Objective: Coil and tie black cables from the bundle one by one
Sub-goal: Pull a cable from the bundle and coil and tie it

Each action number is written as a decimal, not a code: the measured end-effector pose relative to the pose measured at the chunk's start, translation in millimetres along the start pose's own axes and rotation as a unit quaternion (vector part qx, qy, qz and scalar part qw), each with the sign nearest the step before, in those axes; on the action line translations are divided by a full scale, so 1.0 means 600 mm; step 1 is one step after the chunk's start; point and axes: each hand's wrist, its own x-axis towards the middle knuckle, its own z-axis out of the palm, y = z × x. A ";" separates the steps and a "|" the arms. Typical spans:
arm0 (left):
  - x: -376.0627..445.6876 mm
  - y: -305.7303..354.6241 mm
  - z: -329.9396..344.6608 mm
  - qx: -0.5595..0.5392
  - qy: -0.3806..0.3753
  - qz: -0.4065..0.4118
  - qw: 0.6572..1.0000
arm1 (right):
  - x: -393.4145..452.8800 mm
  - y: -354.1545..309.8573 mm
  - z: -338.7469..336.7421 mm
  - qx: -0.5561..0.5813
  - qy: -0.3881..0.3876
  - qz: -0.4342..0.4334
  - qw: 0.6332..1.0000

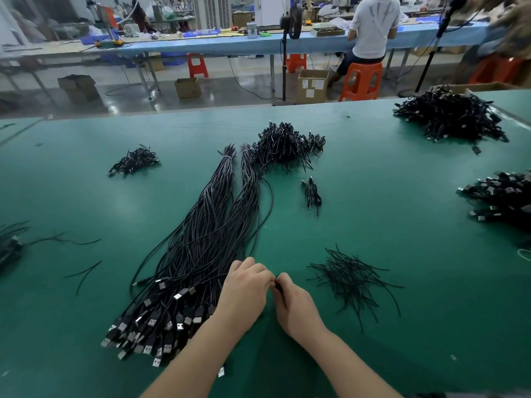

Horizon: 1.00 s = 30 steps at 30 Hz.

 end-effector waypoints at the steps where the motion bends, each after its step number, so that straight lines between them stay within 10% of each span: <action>1: 0.000 0.000 0.000 0.010 -0.005 0.007 1.000 | 0.000 -0.001 0.000 0.002 0.001 0.001 1.000; 5: -0.001 0.006 -0.006 0.023 -0.041 0.013 0.999 | -0.003 -0.003 -0.002 0.001 0.000 0.011 1.000; 14: 0.019 0.005 -0.025 -0.120 -0.192 -0.254 0.941 | -0.011 -0.025 -0.008 -0.069 -0.021 -0.017 0.997; 30: 0.053 0.032 -0.043 0.047 -0.306 -0.224 0.924 | 0.008 -0.051 -0.030 -0.111 -0.120 0.049 0.985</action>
